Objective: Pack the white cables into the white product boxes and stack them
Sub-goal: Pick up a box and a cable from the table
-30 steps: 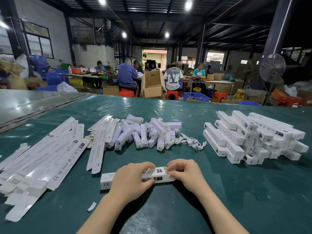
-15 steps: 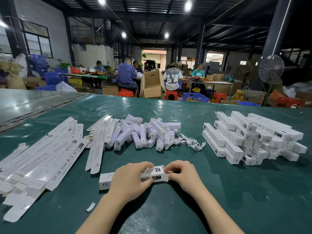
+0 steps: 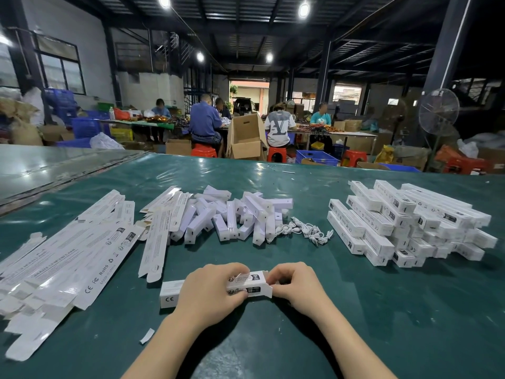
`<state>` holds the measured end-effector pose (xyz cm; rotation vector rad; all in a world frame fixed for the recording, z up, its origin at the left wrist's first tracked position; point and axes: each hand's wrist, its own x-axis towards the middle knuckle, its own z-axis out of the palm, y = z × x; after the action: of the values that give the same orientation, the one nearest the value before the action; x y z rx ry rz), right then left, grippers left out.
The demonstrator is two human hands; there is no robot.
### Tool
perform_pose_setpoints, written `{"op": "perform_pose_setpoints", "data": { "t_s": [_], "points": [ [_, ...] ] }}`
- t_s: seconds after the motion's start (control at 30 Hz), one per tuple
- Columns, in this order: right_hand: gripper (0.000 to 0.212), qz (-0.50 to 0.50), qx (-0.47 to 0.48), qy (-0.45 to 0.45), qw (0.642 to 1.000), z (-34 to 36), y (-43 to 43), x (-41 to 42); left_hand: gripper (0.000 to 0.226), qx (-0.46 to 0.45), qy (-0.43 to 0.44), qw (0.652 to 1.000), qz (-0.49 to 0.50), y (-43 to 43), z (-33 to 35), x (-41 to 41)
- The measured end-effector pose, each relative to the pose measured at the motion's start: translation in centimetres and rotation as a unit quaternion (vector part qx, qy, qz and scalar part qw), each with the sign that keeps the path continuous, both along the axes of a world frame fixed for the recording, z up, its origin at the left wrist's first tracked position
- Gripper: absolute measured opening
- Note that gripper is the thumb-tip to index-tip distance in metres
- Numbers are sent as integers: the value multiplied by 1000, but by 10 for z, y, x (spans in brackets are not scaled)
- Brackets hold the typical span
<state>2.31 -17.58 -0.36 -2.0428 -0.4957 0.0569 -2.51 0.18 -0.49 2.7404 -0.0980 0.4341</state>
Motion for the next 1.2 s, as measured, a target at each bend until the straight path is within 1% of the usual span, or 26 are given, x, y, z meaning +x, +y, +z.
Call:
{"op": "perform_pose_setpoints", "data": {
  "t_s": [0.1,0.23,0.33,0.37,0.43,0.53,0.6,0.8,0.93,1.0,1.1,1.13,1.2],
  "points": [
    [26,31,7,24,999,2,-1,0,34,-2,2,1000,0,0,0,0],
    [14,44,-9,32,999,4,1,-3,35,-2,1,1000,2,0,0,0],
    [28,27,-7,23,999,1,3,-2,35,-1,-1,1000,0,0,0,1],
    [32,9,-11,14,1000,-1,5,-1,35,1,0,1000,-1,0,0,1],
    [34,-19,-50,-19,998,-2,8,1,36,4,2,1000,-3,0,0,1],
    [24,-32,-116,-67,990,-3,10,2,36,9,1,1000,-4,0,1,1],
    [21,-29,-148,-82,985,-3,10,1,36,7,1,1000,-7,0,1,0],
    [21,-37,-152,-125,980,-3,9,-1,35,-1,-10,1000,-15,-1,1,0],
    [11,-53,-188,-169,966,-3,7,-1,33,-15,-30,999,-21,-3,2,-3],
    [9,-54,-202,-185,960,-3,7,-2,33,-22,-40,999,-19,-4,2,-4],
    [7,-40,-191,-193,962,-2,7,-2,33,-36,-63,997,-24,-5,3,-5],
    [7,-33,-169,-186,967,-2,7,-3,33,-41,-73,996,-24,-6,3,-6],
    [10,-30,-89,-146,985,-2,8,-3,34,-51,-95,994,-20,-6,5,-7]
  ]
}}
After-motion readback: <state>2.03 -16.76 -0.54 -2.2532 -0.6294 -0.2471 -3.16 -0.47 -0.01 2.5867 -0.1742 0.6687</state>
